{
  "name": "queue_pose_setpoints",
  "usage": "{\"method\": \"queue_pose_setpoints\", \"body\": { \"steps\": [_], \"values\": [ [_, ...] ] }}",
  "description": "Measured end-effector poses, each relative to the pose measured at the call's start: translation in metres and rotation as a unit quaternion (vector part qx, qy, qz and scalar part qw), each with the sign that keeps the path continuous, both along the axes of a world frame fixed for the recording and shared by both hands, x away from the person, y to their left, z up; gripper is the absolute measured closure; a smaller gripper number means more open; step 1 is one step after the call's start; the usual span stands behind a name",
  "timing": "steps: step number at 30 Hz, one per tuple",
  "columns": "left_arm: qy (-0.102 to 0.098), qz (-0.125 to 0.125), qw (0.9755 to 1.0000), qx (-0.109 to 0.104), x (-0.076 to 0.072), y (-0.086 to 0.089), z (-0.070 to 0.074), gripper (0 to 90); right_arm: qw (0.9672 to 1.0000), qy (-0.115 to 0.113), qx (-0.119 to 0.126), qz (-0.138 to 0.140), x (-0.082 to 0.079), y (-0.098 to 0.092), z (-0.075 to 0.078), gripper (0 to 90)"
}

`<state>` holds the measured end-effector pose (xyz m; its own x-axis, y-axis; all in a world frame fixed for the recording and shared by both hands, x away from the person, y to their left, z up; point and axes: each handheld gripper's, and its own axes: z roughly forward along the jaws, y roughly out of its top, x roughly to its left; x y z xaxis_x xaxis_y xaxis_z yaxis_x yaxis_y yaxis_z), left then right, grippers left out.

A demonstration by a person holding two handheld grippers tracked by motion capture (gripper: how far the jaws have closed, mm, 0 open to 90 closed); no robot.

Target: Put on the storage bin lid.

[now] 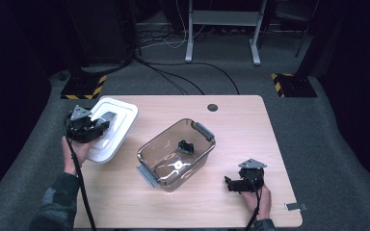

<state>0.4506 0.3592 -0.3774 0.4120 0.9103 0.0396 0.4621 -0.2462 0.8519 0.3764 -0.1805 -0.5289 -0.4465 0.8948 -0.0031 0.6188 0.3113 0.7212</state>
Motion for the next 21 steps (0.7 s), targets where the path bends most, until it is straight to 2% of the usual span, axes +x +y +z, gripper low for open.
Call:
{"method": "queue_pose_setpoints", "body": {
  "steps": [8,21],
  "values": [
    [-0.012,-0.017,0.9998,0.001,-0.002,-0.010,0.015,66.7,1.0000,-0.001,-0.001,-0.001,0.000,0.000,0.000,2.4],
    [-0.013,-0.050,0.9987,-0.003,-0.001,-0.032,0.032,66.7,1.0000,-0.001,-0.002,-0.001,0.000,0.000,0.000,2.4]
  ]
}}
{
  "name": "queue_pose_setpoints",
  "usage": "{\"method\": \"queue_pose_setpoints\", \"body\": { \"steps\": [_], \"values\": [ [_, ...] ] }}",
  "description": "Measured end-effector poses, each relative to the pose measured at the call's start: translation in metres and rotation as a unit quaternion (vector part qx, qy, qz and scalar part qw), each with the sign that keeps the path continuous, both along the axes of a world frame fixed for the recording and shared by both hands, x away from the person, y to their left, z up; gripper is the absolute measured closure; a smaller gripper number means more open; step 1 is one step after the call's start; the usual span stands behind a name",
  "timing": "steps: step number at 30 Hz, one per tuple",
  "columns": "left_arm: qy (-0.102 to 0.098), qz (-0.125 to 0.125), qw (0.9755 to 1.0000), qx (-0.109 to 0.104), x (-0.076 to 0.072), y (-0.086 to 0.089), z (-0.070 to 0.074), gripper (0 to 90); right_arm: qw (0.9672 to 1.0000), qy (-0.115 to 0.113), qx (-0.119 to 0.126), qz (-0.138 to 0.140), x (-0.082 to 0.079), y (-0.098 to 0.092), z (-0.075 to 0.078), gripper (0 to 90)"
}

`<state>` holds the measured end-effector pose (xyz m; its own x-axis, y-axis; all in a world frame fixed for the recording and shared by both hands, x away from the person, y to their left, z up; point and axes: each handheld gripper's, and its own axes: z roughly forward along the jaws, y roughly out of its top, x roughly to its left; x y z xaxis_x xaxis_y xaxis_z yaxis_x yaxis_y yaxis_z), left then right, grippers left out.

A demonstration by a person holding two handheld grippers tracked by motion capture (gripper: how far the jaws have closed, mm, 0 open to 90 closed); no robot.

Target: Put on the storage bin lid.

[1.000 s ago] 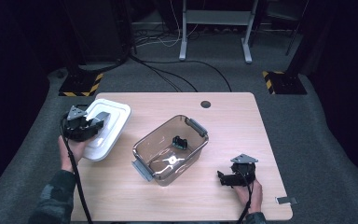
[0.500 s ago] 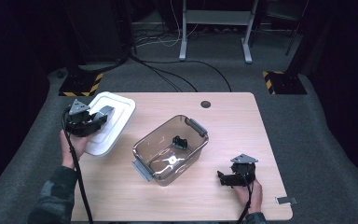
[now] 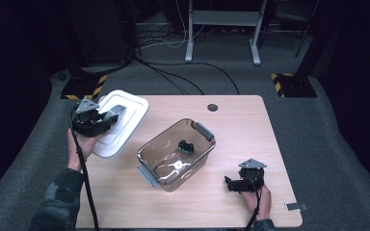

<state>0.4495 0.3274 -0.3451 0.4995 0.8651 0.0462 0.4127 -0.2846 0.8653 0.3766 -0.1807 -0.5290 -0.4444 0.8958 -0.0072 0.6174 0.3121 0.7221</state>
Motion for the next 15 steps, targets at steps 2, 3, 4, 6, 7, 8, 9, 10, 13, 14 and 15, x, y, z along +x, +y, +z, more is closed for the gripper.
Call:
{"method": "queue_pose_setpoints", "body": {
  "steps": [2,3,4,6,7,8,9,10,13,14,15],
  "values": [
    [0.000,-0.005,1.0000,-0.001,-0.001,-0.004,0.003,66.7,1.0000,0.000,0.001,0.000,0.000,0.000,0.000,2.4],
    [-0.001,-0.008,1.0000,0.000,-0.001,-0.006,0.005,66.6,1.0000,0.000,0.000,-0.001,0.000,0.000,0.000,2.4],
    [-0.001,-0.011,0.9999,0.000,-0.001,-0.008,0.006,66.7,1.0000,0.000,-0.001,-0.001,0.000,0.000,0.000,2.4],
    [-0.002,-0.013,0.9999,-0.002,-0.001,-0.010,0.007,66.7,1.0000,-0.001,-0.001,-0.001,0.000,0.000,0.000,2.4],
    [-0.002,-0.018,0.9998,-0.002,-0.002,-0.013,0.009,66.7,1.0000,-0.001,-0.001,-0.001,0.000,0.000,0.000,2.4],
    [0.000,-0.021,0.9998,-0.001,-0.002,-0.015,0.010,66.7,1.0000,0.000,-0.001,-0.001,0.000,0.000,0.000,2.4],
    [0.001,-0.021,0.9998,0.000,-0.002,-0.017,0.011,66.7,1.0000,-0.001,-0.001,-0.001,0.000,0.000,0.000,2.4],
    [0.001,-0.021,0.9998,0.000,-0.002,-0.017,0.011,66.7,1.0000,-0.001,-0.001,-0.001,0.000,0.000,0.000,2.4],
    [0.006,-0.027,0.9996,-0.004,-0.002,-0.024,0.012,66.7,1.0000,-0.001,-0.001,-0.001,0.000,0.000,0.000,2.4],
    [0.006,-0.028,0.9996,-0.005,-0.002,-0.026,0.013,66.6,1.0000,0.000,0.000,-0.001,0.000,0.000,0.000,2.4],
    [0.008,-0.032,0.9994,-0.006,-0.002,-0.027,0.013,66.7,1.0000,0.000,0.000,-0.001,0.000,0.000,0.000,2.4]
  ]
}}
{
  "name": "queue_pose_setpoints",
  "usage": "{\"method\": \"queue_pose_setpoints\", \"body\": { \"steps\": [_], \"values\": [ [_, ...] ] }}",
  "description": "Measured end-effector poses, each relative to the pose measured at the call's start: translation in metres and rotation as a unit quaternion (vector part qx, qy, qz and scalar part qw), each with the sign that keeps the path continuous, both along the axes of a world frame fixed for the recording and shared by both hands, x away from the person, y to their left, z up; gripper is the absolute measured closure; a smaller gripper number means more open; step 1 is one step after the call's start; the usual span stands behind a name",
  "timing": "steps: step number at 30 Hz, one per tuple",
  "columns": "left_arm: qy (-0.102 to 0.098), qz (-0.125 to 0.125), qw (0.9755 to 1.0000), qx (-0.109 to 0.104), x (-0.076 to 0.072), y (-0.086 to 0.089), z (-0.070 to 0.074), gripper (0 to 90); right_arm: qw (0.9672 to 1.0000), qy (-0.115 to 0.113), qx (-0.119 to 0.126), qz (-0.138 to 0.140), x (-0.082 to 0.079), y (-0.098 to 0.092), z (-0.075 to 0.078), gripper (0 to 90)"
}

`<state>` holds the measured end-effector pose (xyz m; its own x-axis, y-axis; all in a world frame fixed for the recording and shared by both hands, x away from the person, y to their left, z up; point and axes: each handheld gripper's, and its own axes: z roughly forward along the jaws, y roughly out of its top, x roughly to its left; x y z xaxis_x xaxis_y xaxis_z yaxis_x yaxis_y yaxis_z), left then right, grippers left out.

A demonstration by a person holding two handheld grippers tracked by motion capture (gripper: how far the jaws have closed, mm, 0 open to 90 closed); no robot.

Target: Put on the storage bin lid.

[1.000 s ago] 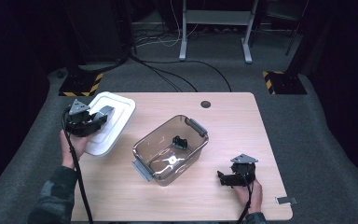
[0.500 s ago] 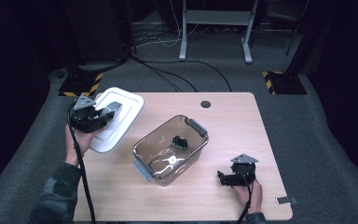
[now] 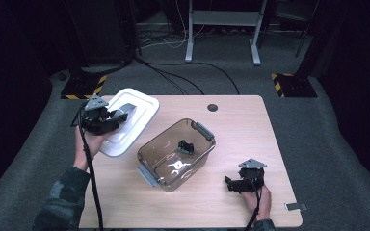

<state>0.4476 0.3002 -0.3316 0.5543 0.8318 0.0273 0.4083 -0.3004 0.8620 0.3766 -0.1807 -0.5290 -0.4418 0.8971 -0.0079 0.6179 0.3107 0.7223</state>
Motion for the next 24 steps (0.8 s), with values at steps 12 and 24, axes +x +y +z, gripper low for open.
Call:
{"method": "queue_pose_setpoints", "body": {
  "steps": [12,24],
  "values": [
    [0.006,-0.025,0.9997,-0.004,0.000,-0.024,0.005,66.7,1.0000,0.000,0.000,0.000,0.000,0.000,0.000,2.4],
    [0.015,-0.051,0.9986,0.009,-0.001,-0.053,0.008,66.6,1.0000,0.000,0.000,-0.002,0.000,0.000,0.000,2.5]
  ]
}}
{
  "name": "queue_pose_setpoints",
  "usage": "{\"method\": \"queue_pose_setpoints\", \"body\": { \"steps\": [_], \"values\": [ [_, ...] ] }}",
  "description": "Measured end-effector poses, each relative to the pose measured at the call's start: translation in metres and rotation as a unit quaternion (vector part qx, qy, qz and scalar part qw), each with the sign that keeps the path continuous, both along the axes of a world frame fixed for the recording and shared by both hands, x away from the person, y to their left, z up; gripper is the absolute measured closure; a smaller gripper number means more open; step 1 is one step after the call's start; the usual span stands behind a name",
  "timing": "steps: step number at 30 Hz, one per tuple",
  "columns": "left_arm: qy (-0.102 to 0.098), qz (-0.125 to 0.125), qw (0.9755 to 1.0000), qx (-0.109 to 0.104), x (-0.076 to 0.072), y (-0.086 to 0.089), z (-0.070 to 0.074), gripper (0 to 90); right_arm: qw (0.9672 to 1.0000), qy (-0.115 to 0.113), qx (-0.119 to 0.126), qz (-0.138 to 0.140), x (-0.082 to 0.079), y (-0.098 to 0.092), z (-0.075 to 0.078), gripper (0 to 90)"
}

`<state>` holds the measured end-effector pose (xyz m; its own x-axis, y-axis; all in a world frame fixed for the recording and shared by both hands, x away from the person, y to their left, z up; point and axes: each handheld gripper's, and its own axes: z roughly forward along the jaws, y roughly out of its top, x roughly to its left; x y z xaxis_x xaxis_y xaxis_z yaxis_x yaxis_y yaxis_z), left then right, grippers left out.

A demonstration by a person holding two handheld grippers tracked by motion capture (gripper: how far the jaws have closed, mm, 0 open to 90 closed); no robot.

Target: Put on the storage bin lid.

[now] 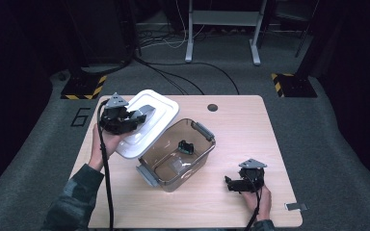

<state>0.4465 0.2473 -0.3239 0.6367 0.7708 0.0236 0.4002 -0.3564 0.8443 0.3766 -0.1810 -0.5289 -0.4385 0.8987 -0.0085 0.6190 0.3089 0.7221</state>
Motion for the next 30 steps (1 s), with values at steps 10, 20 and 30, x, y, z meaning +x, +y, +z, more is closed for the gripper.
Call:
{"method": "queue_pose_setpoints", "body": {
  "steps": [10,20,30],
  "values": [
    [0.008,-0.019,0.9997,-0.010,-0.001,-0.021,-0.001,66.7,1.0000,0.001,0.002,-0.004,0.000,0.000,0.000,2.6],
    [0.012,-0.039,0.9991,-0.005,-0.008,-0.035,-0.001,66.7,1.0000,0.001,0.002,-0.003,0.000,0.000,0.000,2.7],
    [0.017,-0.059,0.9981,0.000,-0.011,-0.053,-0.009,66.6,1.0000,0.001,0.002,-0.003,0.000,0.000,0.000,2.7]
  ]
}}
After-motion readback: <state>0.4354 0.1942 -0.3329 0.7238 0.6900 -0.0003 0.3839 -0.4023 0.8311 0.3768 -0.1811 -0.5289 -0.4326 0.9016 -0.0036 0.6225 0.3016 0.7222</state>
